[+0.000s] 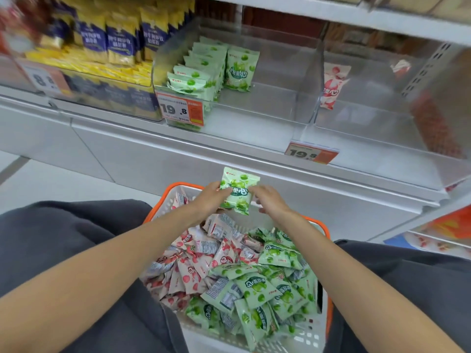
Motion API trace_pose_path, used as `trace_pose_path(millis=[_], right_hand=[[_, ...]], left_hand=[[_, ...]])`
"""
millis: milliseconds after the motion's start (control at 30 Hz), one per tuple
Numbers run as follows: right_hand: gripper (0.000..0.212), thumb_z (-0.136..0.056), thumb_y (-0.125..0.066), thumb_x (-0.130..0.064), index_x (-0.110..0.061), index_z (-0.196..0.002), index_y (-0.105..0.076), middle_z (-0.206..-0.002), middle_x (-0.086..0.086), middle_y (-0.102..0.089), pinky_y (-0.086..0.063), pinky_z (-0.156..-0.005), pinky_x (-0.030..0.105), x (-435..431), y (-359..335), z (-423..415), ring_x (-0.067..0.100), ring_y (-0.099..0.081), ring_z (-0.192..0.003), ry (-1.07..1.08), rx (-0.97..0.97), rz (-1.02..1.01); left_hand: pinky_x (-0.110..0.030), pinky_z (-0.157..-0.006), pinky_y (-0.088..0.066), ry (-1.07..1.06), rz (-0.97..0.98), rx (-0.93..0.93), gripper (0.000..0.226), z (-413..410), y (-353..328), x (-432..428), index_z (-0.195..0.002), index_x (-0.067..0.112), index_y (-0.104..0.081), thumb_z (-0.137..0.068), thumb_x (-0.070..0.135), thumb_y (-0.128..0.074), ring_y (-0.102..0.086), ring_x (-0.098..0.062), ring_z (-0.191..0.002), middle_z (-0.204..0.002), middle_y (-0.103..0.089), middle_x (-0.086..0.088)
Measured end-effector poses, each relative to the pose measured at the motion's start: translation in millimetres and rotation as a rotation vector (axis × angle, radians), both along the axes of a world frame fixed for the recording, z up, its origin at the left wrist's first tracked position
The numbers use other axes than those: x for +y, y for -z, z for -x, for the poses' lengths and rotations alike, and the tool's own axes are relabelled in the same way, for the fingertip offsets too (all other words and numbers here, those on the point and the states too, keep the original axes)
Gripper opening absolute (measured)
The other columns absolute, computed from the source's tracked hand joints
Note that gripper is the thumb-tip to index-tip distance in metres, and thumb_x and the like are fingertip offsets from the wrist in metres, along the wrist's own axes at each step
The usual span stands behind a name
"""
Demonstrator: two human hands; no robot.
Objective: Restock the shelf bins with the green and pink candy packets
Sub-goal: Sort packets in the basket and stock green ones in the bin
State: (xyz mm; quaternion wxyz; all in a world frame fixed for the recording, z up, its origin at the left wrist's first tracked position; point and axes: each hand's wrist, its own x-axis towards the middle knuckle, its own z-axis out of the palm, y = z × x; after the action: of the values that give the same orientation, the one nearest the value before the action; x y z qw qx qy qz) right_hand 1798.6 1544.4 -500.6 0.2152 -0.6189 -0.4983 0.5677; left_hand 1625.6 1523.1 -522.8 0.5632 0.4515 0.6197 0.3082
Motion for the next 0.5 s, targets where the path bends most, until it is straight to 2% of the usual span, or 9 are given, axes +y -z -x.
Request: trace_pose_path(millis=[67,133,200,267,300,400,500], right_hand=[[0.033,-0.097,-0.055,-0.032,-0.007,-0.117,-0.063,-0.108,0.008,-0.069,-0.052,-0.093,0.034,-4,-10,-1,0.028,-0.065,-0.105,-0.061,0.175,0.051],[0.02,-0.096,-0.059,-0.023,-0.01,-0.109,-0.066,-0.1,0.006,-0.074,-0.055,-0.088,0.03,-5,-19,1,0.023,-0.07,-0.094,-0.107,0.224,-0.026],[0.011,-0.094,-0.063,-0.014,-0.012,-0.104,-0.065,-0.092,0.0,-0.073,-0.057,-0.077,0.025,-5,-33,2,0.014,-0.07,-0.082,-0.131,0.193,-0.132],[0.014,-0.093,-0.063,-0.01,-0.008,-0.107,-0.064,-0.09,0.001,-0.073,-0.056,-0.067,0.021,-2,-50,2,0.01,-0.07,-0.076,-0.145,0.221,-0.164],[0.016,-0.093,-0.062,-0.009,-0.005,-0.109,-0.063,-0.093,0.003,-0.072,-0.055,-0.065,0.021,2,-61,3,0.01,-0.07,-0.076,-0.141,0.236,-0.183],[0.013,-0.093,-0.061,-0.004,-0.003,-0.105,-0.063,-0.095,0.008,-0.071,-0.058,-0.068,0.025,25,-98,8,0.012,-0.069,-0.074,-0.093,0.266,-0.31],[0.008,-0.091,-0.064,-0.007,-0.008,-0.099,-0.065,-0.093,0.006,-0.072,-0.059,-0.076,0.029,60,-141,18,0.016,-0.069,-0.079,-0.034,0.298,-0.397]], left_hand=[[-0.047,-0.099,-0.049,-0.039,-0.036,0.021,0.05,-2,-10,1,-0.129,0.014,-0.055,-0.096,0.05,-0.045,-0.062,-0.026,-0.113,-0.124,-0.064,-0.008],[-0.042,-0.096,-0.049,-0.026,-0.155,0.157,0.068,-2,-19,2,-0.118,0.015,-0.061,-0.087,0.07,-0.038,-0.064,-0.021,-0.105,-0.113,-0.067,-0.005],[-0.03,-0.08,-0.048,0.025,-0.324,0.294,0.057,-2,-33,4,-0.097,0.014,-0.065,-0.097,0.062,-0.035,-0.063,-0.022,-0.087,-0.091,-0.068,-0.005],[-0.019,-0.065,-0.039,0.01,-0.474,0.391,0.042,-1,-53,9,-0.077,0.018,-0.057,-0.103,0.043,-0.036,-0.055,-0.021,-0.073,-0.074,-0.059,-0.001],[-0.019,-0.06,-0.036,-0.006,-0.534,0.415,0.039,-2,-66,13,-0.071,0.021,-0.052,-0.104,0.04,-0.038,-0.051,-0.018,-0.068,-0.069,-0.055,0.003],[-0.036,-0.059,-0.026,-0.048,-0.676,0.478,0.043,2,-106,37,-0.064,0.024,-0.039,-0.102,0.044,-0.039,-0.041,-0.014,-0.059,-0.06,-0.043,0.006],[-0.037,-0.058,-0.029,-0.125,-0.767,0.537,0.047,15,-151,71,-0.068,0.022,-0.04,-0.102,0.053,-0.027,-0.041,-0.016,-0.06,-0.064,-0.042,0.003]])
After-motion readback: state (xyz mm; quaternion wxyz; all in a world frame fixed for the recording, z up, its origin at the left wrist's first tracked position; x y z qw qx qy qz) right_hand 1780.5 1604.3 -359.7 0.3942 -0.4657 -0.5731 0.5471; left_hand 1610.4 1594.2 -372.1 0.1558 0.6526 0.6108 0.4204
